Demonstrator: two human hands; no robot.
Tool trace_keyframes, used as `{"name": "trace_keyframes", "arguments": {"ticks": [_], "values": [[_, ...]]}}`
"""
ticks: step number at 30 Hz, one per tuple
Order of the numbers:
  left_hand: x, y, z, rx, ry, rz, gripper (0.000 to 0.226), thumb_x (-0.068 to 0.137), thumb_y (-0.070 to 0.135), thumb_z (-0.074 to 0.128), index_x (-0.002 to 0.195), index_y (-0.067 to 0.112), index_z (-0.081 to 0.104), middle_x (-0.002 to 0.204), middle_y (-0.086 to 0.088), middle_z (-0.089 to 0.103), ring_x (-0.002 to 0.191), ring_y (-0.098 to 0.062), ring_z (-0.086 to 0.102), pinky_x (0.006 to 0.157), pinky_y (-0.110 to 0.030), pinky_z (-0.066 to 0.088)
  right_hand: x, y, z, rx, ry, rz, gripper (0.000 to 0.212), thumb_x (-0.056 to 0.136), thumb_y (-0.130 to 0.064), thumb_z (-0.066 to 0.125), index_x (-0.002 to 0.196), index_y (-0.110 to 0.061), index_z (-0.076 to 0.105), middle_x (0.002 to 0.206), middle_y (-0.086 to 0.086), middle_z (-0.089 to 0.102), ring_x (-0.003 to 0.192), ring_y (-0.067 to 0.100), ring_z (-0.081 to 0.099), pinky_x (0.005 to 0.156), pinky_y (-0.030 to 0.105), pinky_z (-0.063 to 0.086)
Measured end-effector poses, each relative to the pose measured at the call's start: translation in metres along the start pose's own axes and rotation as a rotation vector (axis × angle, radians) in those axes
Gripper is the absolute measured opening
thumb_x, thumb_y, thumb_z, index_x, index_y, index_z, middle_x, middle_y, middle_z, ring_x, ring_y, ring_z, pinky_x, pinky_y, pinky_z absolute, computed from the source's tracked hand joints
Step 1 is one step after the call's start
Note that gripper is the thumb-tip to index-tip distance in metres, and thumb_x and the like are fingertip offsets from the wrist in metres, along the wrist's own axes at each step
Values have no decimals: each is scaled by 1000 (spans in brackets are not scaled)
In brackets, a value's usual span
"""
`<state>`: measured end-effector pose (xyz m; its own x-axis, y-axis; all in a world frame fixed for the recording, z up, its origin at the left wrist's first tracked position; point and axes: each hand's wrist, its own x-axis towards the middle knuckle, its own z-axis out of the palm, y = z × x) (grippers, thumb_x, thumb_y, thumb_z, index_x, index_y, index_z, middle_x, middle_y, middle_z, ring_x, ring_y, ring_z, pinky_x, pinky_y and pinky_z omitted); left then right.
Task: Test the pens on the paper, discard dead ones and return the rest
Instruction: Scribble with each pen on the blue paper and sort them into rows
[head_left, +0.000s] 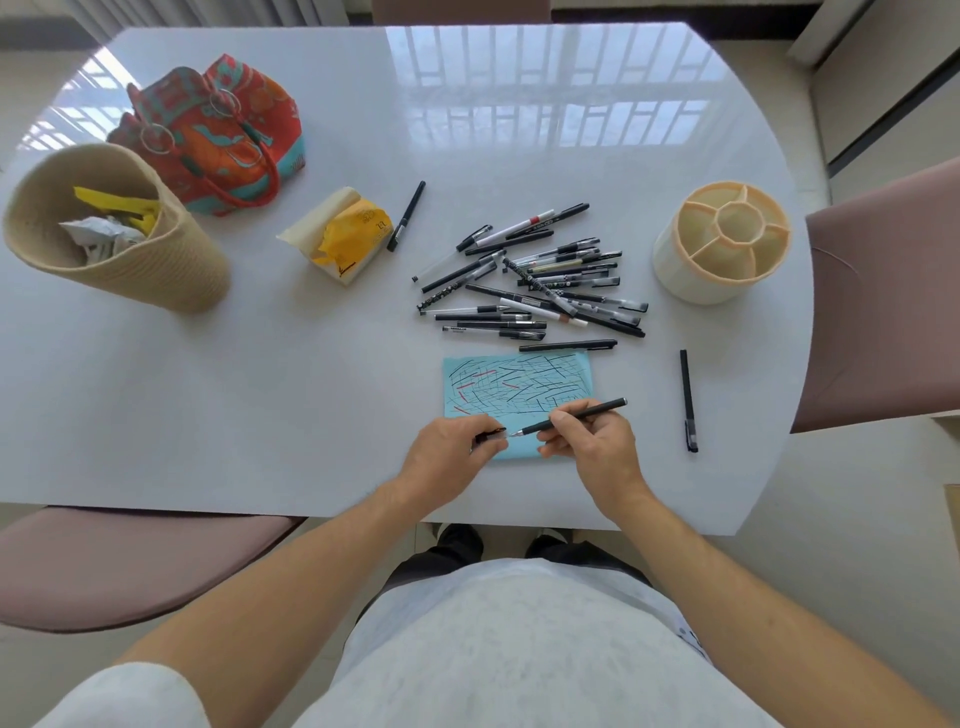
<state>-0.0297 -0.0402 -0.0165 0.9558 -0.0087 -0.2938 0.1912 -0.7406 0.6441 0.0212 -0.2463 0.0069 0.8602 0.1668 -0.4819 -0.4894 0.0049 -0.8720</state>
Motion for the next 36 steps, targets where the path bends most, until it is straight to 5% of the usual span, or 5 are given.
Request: {"name": "trace_keyframes", "arguments": {"ticks": [19,25,28,32,36], "values": [[16,51,9,-42,-63,47,15,92,32,64,84,19,68,70,5,67,66,-15,60,64,-39,51,3,9,-12,-30,54,64,11,97,-18,69,94,-8,71,79,12,77,69,27,75,69,31,63],[23,45,13,-97,-77,20,18,86,38,74,99,27,71,81,14,68,74,-2,60,72,-24,49,14,2,-33,-101,60,160,13,101,-16,64,96,-5,70,80,6,74,70,14,69,68,29,62],[24,31,7,-56,-37,2,35,86,43,73,117,28,65,97,15,66,88,-2,60,81,-22,49,36,-16,-70,-318,171,171,16,101,-16,60,107,-3,67,85,9,69,68,14,66,66,30,62],[19,7,-2,76,20,-16,25,90,37,70,112,26,65,95,14,61,89,-6,56,82,-28,50,59,-30,-120,-888,191,105,16,98,-18,62,109,-7,62,85,7,63,82,28,60,69,35,48],[13,-6,-3,117,57,-38,20,90,31,70,109,24,67,97,12,61,96,-10,57,81,-27,48,69,-24,-134,-1083,154,97,30,97,-17,60,125,-7,60,100,13,69,96,33,61,76,35,48]]}}
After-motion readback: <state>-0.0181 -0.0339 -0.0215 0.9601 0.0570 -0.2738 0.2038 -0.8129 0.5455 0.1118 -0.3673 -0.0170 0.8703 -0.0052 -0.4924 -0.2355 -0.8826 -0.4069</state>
